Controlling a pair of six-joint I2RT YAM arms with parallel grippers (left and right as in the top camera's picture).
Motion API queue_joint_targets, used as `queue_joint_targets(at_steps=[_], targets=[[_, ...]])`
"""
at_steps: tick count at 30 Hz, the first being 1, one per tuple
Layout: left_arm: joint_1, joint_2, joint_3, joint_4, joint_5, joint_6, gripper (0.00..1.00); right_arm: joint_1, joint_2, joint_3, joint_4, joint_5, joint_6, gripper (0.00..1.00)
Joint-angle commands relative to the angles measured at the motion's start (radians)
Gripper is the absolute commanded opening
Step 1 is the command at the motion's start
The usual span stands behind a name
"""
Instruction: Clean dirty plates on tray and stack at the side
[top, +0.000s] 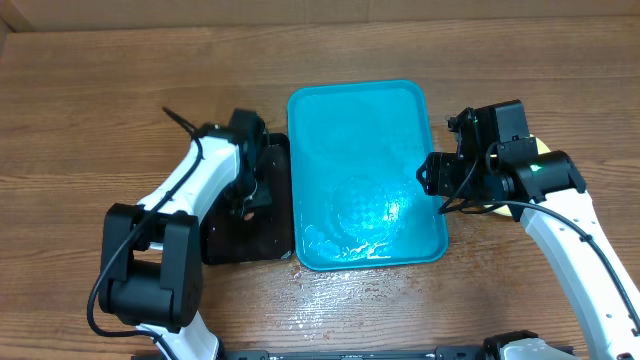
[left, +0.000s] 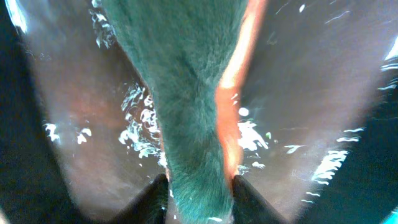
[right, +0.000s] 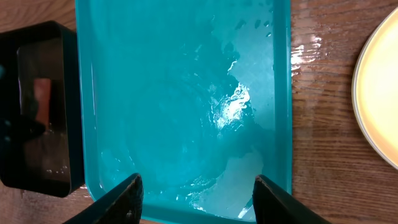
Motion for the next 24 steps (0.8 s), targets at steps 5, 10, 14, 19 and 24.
queue_joint_targets(at_steps=[5,10,14,19,24], targets=[[-0.005,0.01,0.105,0.03,-0.033,0.061,0.64,0.002,-0.004,0.015,0.003,0.006,-0.003,0.58],[-0.006,0.026,0.061,0.109,-0.047,0.061,0.62,0.002,-0.004,0.015,0.003,0.006,-0.003,0.58],[-0.006,0.059,0.006,0.156,-0.047,0.061,0.56,0.002,-0.004,0.015,0.002,0.006,-0.003,0.58],[-0.006,0.137,-0.023,0.172,-0.035,0.057,0.11,0.002,-0.004,0.015,0.002,0.006,-0.003,0.58],[-0.006,0.14,-0.011,0.168,0.061,0.058,0.04,0.002,-0.004,0.015,0.002,0.002,-0.003,0.58]])
